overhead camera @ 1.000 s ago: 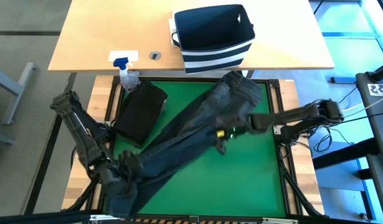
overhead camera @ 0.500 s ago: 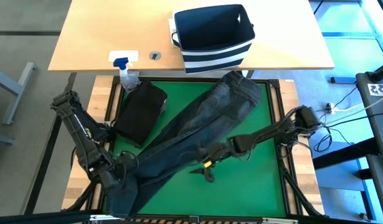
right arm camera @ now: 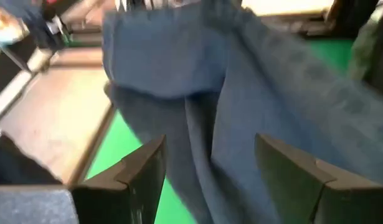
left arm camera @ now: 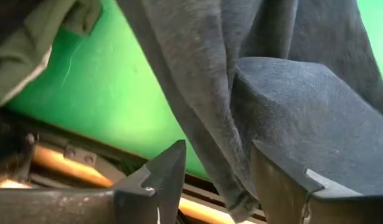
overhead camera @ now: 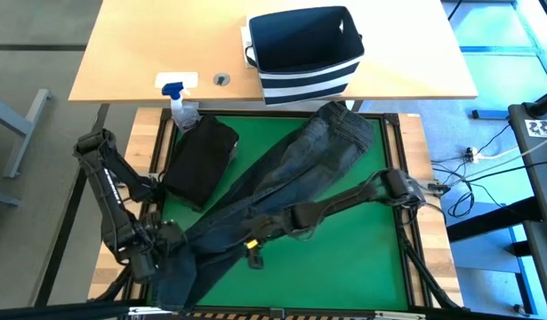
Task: Fold Laundry from Bin
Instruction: Fold the blue pants
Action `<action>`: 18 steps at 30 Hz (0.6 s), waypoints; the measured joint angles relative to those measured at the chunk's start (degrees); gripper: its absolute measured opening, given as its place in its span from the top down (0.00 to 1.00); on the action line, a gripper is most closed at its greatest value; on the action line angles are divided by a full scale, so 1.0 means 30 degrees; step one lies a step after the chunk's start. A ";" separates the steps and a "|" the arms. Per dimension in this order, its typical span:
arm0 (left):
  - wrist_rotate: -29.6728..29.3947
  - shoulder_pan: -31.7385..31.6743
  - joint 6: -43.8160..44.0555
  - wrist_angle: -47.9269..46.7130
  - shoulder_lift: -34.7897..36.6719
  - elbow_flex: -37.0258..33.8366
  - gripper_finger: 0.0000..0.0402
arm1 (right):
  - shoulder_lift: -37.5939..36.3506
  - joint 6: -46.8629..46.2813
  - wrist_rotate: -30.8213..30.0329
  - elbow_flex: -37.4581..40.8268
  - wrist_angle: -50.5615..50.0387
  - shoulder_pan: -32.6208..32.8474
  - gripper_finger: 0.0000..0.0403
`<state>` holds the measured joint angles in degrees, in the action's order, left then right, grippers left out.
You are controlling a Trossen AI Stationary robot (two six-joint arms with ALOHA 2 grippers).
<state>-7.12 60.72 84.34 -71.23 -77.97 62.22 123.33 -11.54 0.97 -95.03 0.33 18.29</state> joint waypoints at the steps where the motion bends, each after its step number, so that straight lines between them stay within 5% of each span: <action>1: -0.0063 0.0165 -0.0354 0.0122 0.0000 -0.0118 0.58 | 0.0544 -0.0005 0.0110 -0.0562 -0.0483 0.0015 0.40; 9: -0.0106 0.1158 -0.2609 0.0729 0.0000 -0.0998 0.76 | 0.3582 -0.0157 0.0196 -0.3022 -0.0928 0.0757 0.40; 15: -0.0332 0.1226 -0.2727 0.0445 0.0000 -0.1232 0.97 | 0.5266 0.0008 -0.2000 -0.3964 -0.0561 0.0771 0.40; 18: -0.0412 0.1233 -0.2719 0.0461 0.0000 -0.1233 0.97 | 0.5793 0.0394 -0.3406 -0.4104 -0.0219 0.0715 0.40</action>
<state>-8.36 64.42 76.18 -69.84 -77.97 58.52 140.71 -10.36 -9.25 -107.34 -0.32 20.43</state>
